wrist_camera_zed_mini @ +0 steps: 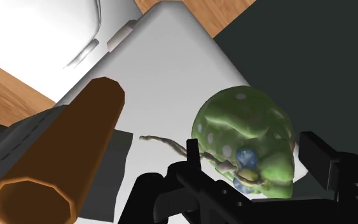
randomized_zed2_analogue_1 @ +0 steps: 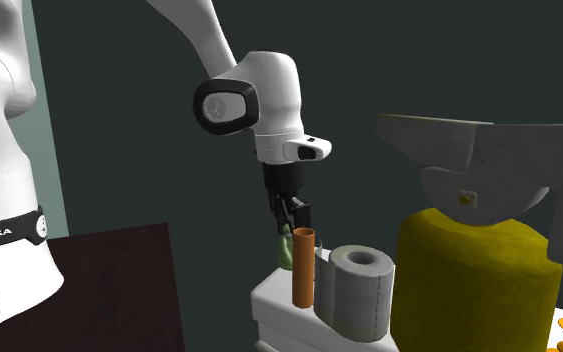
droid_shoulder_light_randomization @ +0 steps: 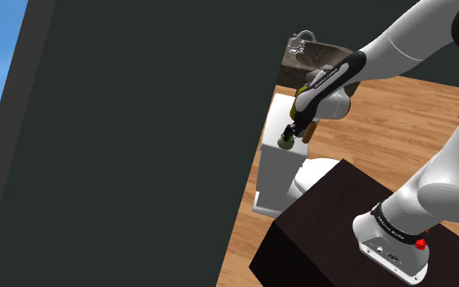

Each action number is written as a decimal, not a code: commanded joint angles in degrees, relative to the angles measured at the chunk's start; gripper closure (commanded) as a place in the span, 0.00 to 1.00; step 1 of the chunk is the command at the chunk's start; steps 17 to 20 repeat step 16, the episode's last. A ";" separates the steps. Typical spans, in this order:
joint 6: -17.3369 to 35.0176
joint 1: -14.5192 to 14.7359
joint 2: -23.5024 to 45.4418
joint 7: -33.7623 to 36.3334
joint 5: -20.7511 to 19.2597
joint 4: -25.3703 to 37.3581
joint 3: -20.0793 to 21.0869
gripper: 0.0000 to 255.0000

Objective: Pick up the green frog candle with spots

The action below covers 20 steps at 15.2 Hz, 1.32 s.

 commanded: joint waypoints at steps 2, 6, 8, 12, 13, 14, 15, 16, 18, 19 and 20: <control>-1.85 0.87 -2.23 2.18 -2.70 -0.38 -1.38 1.00; -4.85 1.61 -5.77 5.42 -6.79 -0.68 -2.90 1.00; -6.41 1.72 -7.48 6.89 -8.65 -0.71 -3.35 1.00; -9.64 1.63 -10.79 9.42 -11.86 -0.55 -3.81 1.00; -10.47 1.57 -11.58 9.97 -12.55 -0.47 -3.87 1.00; -11.30 1.50 -12.36 10.49 -13.20 -0.37 -3.90 1.00; -11.43 1.46 -12.48 10.56 -13.30 -0.35 -3.88 1.00; -11.42 1.45 -12.48 10.57 -13.30 -0.35 -3.87 1.00; -11.42 1.45 -12.48 10.57 -13.30 -0.35 -3.87 1.00; -11.42 1.45 -12.48 10.57 -13.30 -0.35 -3.87 1.00; -11.42 1.45 -12.48 10.57 -13.30 -0.35 -3.87 1.00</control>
